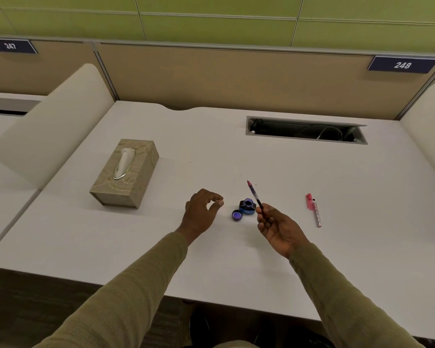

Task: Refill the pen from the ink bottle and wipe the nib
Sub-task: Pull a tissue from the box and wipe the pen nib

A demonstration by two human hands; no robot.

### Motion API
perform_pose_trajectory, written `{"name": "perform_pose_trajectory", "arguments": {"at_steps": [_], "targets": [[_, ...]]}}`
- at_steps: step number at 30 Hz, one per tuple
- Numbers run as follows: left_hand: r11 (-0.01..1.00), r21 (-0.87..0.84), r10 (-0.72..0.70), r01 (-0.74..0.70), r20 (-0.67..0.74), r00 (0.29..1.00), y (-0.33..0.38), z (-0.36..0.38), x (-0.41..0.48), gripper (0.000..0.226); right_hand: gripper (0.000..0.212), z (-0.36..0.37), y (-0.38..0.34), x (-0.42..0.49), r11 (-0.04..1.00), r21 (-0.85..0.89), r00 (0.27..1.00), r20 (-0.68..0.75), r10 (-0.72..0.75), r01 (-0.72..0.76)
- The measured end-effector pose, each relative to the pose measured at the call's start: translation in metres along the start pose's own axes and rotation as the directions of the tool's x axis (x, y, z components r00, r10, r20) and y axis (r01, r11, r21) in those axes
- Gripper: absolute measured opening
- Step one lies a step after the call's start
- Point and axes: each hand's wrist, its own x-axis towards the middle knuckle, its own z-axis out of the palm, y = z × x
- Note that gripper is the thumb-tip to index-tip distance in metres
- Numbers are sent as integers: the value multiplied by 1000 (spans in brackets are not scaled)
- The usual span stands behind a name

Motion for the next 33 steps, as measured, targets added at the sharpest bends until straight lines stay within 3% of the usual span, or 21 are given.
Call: {"name": "perform_pose_trajectory", "arguments": {"at_steps": [9,14,18,24,29,33], "targets": [[994,99,53,-43,-99,994,-9,-46,22,17,32,2,1,3,1000,-22,999,31,14,-14],[949,303,127,-81,-132,983,-20,-84,41,19,31,4,1,4,999,-36,999,29,22,-20],[902,426,179,-64,-235,955,-28,-130,67,17,32,4,1,7,999,-41,1000,17,24,-23],[819,558,85,133,-348,934,-45,-200,94,19,31,3,2,11,998,-54,1000,-8,28,-28],[718,617,-101,323,-367,925,-64,-221,100,20,32,3,1,14,998,-57,999,-22,27,-29],[737,573,-181,359,-344,921,-77,-223,107,27,33,1,-1,15,998,-64,999,-28,23,-25]]}}
